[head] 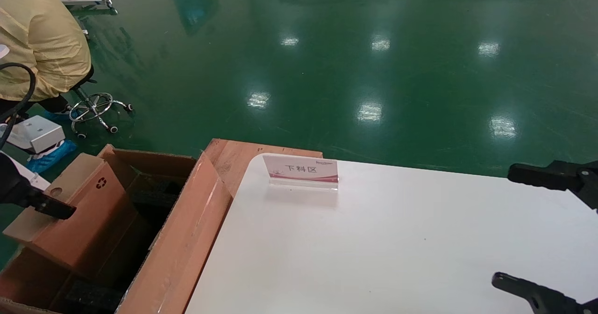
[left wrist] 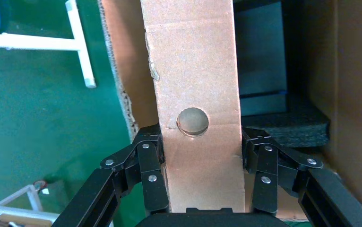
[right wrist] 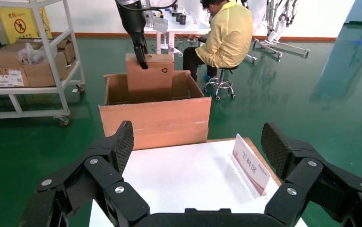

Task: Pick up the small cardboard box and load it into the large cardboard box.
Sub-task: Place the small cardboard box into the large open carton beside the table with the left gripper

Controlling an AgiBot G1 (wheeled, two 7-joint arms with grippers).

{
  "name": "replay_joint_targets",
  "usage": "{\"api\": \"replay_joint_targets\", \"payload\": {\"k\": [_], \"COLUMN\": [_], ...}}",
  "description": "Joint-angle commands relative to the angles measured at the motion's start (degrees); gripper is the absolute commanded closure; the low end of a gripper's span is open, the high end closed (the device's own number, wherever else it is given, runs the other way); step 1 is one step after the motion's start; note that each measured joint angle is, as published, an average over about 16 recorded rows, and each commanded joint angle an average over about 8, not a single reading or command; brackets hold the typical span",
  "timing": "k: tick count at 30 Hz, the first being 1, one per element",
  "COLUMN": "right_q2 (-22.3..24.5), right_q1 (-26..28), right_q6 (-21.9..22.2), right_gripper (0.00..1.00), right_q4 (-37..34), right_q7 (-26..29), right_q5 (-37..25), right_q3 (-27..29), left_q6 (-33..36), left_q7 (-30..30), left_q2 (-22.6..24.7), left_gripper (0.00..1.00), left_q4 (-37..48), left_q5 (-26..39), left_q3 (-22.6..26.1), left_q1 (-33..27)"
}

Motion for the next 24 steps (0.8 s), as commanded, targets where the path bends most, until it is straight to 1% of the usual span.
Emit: {"api": "replay_joint_targets", "payload": {"k": [1,24], "right_q2": [0.0,0.0], "right_q1": [0.0,0.0], "right_q6": [0.0,0.0], "right_gripper": [0.0,0.0], "right_q4": [0.0,0.0], "right_q7": [0.0,0.0], "right_q5": [0.0,0.1], "right_q3": [0.0,-0.1], "left_q6": [-0.2,-7.1], "left_q7": [0.0,0.1], "left_q2": [0.0,-0.6], "left_gripper": [1.0,1.0], "left_q4": [0.0,0.8], "left_q5": [0.5,3.1], "left_q3": [0.1,1.6], "left_q1": [0.2,5.2]}}
